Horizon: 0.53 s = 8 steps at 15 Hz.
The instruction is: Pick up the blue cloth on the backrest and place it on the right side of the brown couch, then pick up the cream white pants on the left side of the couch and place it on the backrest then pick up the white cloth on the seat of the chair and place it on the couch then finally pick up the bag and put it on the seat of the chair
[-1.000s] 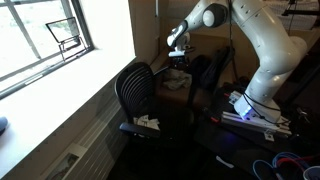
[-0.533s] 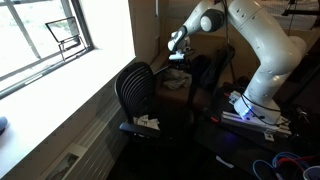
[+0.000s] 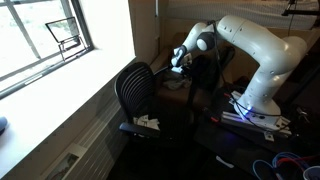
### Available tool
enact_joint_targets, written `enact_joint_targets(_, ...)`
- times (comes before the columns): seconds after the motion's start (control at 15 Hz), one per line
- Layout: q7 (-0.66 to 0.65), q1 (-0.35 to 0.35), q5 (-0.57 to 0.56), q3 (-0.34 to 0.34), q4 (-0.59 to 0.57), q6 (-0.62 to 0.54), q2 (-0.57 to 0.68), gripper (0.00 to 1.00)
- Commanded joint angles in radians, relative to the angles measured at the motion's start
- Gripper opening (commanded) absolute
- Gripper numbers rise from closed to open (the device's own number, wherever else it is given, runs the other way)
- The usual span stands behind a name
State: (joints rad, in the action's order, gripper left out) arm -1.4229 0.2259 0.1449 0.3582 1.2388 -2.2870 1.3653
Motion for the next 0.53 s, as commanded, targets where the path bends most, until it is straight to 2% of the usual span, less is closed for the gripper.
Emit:
enact_joint_targets(0.0,-0.007,0.002,0.001,0.0,-0.011,0.0,0.005,1.0)
enact_joint_targets(0.07,-0.058,-0.02,0.007,0.021,0.025,-0.111,-0.002,1.0)
enact_joint_targets(0.2,-0.123,-0.037,0.007,0.041,0.027,-0.219,0.016,1.0)
enact_joint_targets(0.4,-0.16,-0.006,-0.002,0.013,-0.03,-0.173,0.047,1.0)
enact_joint_targets(0.47,-0.143,-0.022,-0.001,0.024,0.002,-0.186,0.023,1.0)
